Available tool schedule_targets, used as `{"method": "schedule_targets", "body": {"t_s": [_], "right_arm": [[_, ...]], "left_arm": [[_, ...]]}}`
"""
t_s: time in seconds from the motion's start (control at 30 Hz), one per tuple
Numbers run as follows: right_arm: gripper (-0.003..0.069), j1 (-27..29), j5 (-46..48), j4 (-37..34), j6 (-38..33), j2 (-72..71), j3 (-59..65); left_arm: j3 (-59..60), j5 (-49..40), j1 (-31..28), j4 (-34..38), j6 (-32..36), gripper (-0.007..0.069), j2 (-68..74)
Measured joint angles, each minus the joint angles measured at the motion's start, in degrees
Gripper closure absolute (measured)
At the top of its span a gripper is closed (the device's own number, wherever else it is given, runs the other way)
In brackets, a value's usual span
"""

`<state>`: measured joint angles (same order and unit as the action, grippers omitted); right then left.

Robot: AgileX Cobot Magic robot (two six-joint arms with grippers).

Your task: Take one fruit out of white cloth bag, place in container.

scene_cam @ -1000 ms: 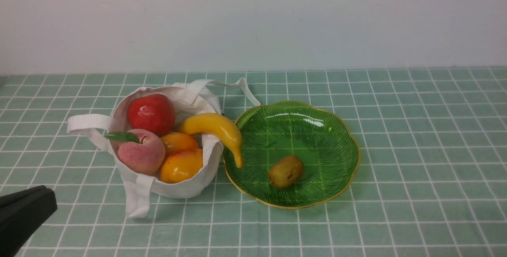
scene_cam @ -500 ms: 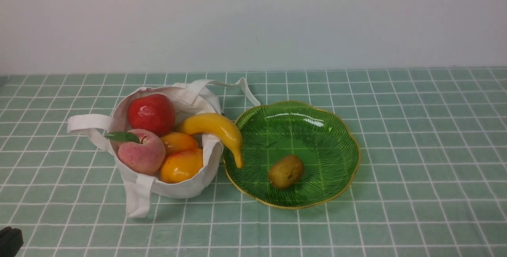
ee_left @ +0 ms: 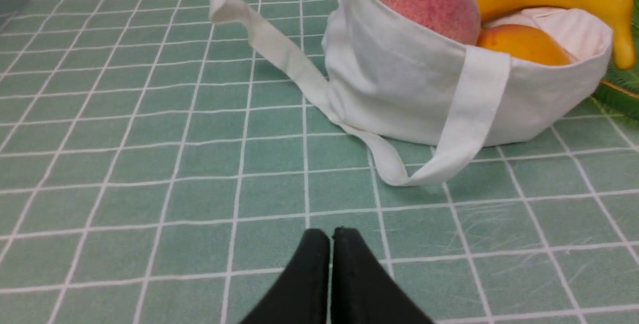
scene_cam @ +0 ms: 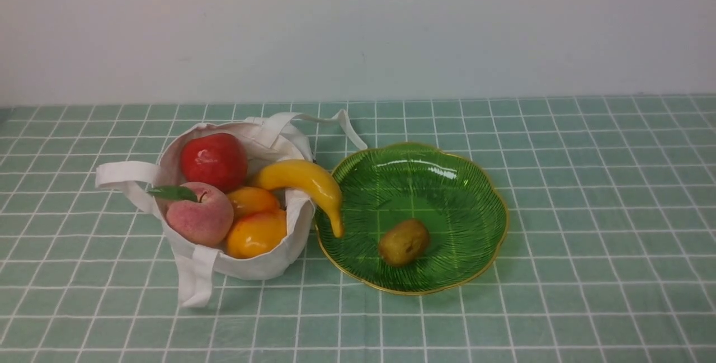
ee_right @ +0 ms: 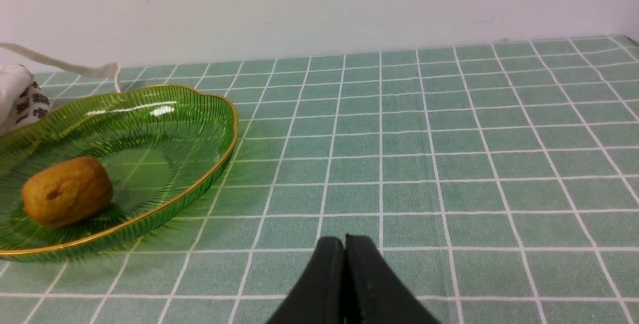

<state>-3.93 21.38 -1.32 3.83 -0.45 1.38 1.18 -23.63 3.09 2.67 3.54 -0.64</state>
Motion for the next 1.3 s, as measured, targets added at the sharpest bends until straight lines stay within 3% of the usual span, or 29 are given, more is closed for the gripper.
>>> {"method": "schedule_targets", "body": {"t_s": [1.3], "right_arm": [[0.0671,0.0,0.0,0.0,0.0,0.0,0.0]], "left_arm": [[0.0,0.1,1.6,0.0,0.0,0.0632,0.0]]}}
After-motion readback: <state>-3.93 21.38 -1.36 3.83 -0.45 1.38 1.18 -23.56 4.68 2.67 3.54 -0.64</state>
